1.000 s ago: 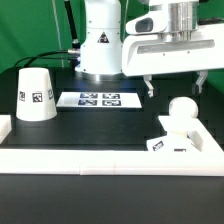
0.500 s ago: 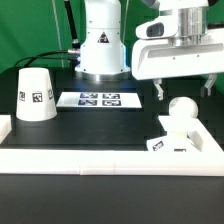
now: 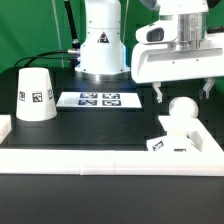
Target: Assemble lamp
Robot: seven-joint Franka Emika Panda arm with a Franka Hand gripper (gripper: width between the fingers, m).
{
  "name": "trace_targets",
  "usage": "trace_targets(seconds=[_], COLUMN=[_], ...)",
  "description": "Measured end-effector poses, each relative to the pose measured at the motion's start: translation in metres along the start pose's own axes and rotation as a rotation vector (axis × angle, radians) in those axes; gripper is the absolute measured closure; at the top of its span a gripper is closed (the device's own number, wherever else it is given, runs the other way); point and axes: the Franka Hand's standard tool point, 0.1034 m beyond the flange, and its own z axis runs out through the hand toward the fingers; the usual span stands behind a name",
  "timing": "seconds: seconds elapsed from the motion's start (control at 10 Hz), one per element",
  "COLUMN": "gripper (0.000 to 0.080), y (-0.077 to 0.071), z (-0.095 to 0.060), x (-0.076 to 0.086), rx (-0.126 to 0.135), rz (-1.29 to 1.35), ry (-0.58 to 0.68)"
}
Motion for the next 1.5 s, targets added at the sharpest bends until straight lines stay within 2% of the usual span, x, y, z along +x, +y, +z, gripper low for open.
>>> trace_targets(seconds=[0.1,0.3,0.6,0.7,1.1,1.3,1.5], gripper=[0.0101,0.0101,0.0101,0.0101,0.0101,0.0101,0.0101], y=[0.000,-0.008,-0.012,-0.011,-0.002,0.000,-0.002], z=[0.000,0.000,0.001,0.003,0.006,0.007,0.011], x=[-0.005,-0.003,-0.004,-0.003,-0.011,-0.014,-0.009], rx=[-0.007,-0.011,-0.014,-0.016,-0.039,-0.055,-0.064], rz=[-0.001,-0.009,-0.028,-0.025,0.009,0.033,0.048], ry=[-0.095,-0.220,-0.447,-0.493,-0.802,-0.925,-0.943])
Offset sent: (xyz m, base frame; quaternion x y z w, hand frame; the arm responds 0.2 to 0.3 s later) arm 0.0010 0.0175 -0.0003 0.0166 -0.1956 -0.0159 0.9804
